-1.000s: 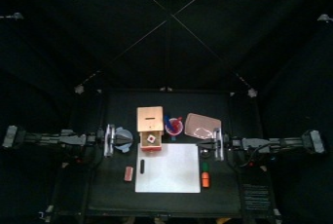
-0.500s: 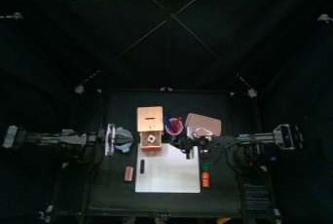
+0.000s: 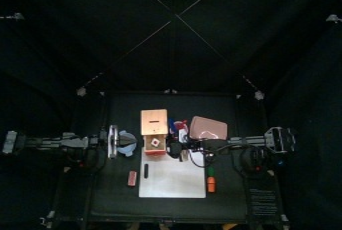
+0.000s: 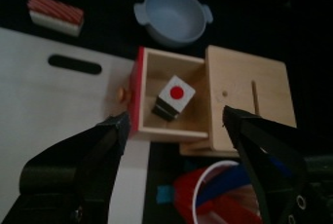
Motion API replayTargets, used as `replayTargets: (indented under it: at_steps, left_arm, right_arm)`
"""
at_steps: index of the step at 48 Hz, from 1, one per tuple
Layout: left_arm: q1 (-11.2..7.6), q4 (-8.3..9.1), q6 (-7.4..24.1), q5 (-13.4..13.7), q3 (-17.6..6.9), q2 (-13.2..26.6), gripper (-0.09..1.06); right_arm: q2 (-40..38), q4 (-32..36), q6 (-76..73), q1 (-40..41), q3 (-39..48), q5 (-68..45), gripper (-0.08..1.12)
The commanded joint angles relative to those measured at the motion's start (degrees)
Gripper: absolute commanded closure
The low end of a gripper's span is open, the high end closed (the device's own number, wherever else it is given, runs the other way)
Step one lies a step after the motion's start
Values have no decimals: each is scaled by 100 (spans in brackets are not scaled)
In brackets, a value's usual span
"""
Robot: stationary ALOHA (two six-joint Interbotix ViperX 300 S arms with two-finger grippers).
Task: Place sushi on board then cut the sushi with the knife then place the pieces on the plate
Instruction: Place the sushi on the board
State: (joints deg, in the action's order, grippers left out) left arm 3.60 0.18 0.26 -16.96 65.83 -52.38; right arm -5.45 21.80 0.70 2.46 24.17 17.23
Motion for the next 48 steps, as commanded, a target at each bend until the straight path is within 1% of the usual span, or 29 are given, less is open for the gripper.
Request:
replayTargets:
  at_steps: [1, 5, 9, 15, 20, 22, 27, 34, 48]
  left_arm:
    - [53, 18, -9, -18, -53, -44, 96]
    - [105, 18, -9, 0, 9, -97, 96]
    - [185, 18, -9, 26, 79, -167, 96]
    - [343, 9, -9, 26, 167, -220, 96]
    - [448, -9, -26, 26, 237, -220, 96]
    - [466, -18, -26, 26, 255, -220, 96]
    - [483, -114, -35, 26, 299, -220, 96]
    - [475, -264, -18, 26, 369, -220, 96]
    - [483, -264, -9, 26, 422, -229, 96]
  right_arm:
    - [9, 88, 141, -18, -439, 765, 1]
    - [105, 167, 536, -26, -571, 1283, 1]
    - [211, 53, 1011, -53, -686, 1582, 1]
    - [501, -448, 1898, -53, -905, 1811, 1]
    - [817, -1028, 2900, 9, -1204, 1916, 1]
    - [923, -1230, 3252, 62, -1327, 1951, 1]
    - [1187, -1617, 4043, 202, -1687, 1960, 1]
    - [1503, -1872, 4702, 369, -2153, 2004, 1]
    - [2232, -1942, 5019, 606, -2769, 2487, 2]
